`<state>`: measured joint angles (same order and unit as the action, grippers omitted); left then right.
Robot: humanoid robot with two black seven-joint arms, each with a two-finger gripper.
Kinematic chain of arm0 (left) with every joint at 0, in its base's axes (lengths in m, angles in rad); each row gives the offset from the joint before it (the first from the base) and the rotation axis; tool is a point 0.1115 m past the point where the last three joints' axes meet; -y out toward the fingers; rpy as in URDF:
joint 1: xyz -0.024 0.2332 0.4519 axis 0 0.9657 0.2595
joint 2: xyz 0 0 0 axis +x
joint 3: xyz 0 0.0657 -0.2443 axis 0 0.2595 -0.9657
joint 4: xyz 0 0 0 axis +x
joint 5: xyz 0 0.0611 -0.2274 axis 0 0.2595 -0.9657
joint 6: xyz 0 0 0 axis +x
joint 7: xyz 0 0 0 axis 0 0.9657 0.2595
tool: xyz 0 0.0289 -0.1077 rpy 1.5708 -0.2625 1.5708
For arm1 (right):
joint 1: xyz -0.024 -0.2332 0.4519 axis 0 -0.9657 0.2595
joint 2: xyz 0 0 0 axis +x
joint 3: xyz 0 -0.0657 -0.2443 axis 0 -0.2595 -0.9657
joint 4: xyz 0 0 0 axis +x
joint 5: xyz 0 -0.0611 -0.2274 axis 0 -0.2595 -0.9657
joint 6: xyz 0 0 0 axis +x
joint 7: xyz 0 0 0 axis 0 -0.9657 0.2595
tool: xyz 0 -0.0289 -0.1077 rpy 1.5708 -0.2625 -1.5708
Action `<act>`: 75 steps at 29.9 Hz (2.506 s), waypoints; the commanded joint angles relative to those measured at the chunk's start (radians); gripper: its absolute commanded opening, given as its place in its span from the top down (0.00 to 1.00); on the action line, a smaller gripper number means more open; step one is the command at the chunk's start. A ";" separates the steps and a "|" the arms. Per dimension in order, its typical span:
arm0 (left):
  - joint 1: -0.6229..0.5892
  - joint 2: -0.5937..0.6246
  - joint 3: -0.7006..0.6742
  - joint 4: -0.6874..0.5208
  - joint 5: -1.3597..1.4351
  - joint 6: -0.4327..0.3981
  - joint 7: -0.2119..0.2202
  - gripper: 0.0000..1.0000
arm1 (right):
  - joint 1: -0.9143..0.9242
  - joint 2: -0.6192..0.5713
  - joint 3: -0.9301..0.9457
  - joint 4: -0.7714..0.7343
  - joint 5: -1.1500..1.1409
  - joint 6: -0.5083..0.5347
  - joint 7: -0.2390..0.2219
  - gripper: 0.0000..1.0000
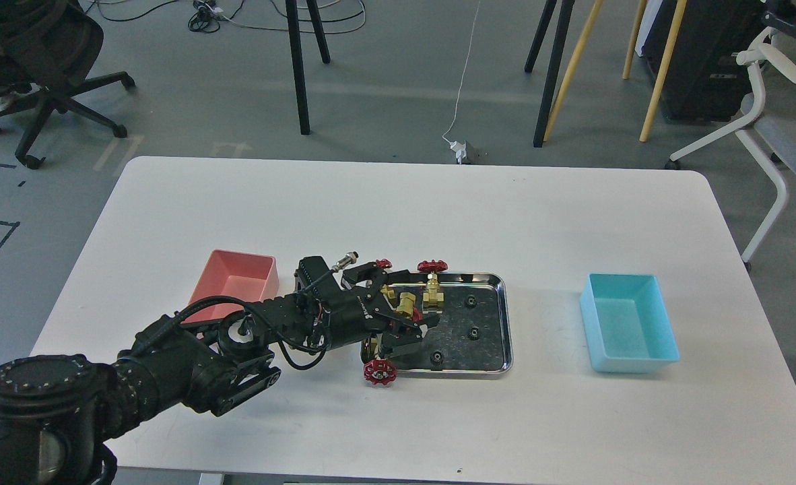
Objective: Place valve in pink box and gear in blue box
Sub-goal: 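Close the left hand around the red-handled brass valve, then lift the valve and carry it with the left hand to the pink box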
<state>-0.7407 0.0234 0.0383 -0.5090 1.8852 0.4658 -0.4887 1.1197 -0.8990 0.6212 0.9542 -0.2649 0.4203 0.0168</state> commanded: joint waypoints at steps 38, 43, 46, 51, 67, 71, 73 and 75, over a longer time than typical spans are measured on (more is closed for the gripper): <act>0.030 -0.014 0.002 0.080 -0.003 0.008 0.000 0.87 | -0.006 0.003 0.000 -0.037 -0.050 0.000 0.002 0.01; 0.027 -0.016 0.002 0.078 -0.003 0.010 0.000 0.94 | -0.008 0.005 0.000 -0.046 -0.050 0.000 0.002 0.01; 0.026 -0.011 0.000 0.073 -0.005 0.010 0.000 0.96 | -0.008 0.005 0.000 -0.046 -0.050 0.000 0.002 0.01; 0.018 0.000 -0.003 0.061 -0.060 0.023 0.000 0.96 | -0.009 0.008 -0.001 -0.058 -0.051 0.000 0.002 0.01; 0.000 0.407 -0.046 -0.331 -0.209 0.014 0.000 0.95 | 0.008 0.051 -0.003 -0.129 -0.094 0.000 0.002 0.01; 0.001 0.526 -0.048 -0.410 -0.210 0.005 0.000 0.95 | 0.034 0.060 -0.001 -0.147 -0.094 0.000 0.002 0.01; 0.001 0.575 -0.048 -0.445 -0.210 0.001 0.000 0.95 | 0.042 0.068 -0.003 -0.153 -0.094 0.000 0.000 0.01; 0.004 0.621 -0.048 -0.462 -0.218 -0.001 0.000 0.94 | 0.042 0.075 -0.003 -0.153 -0.094 0.000 0.000 0.01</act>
<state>-0.7396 0.5810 -0.0089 -0.9410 1.6750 0.4680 -0.4888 1.1573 -0.8335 0.6182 0.8032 -0.3589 0.4203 0.0177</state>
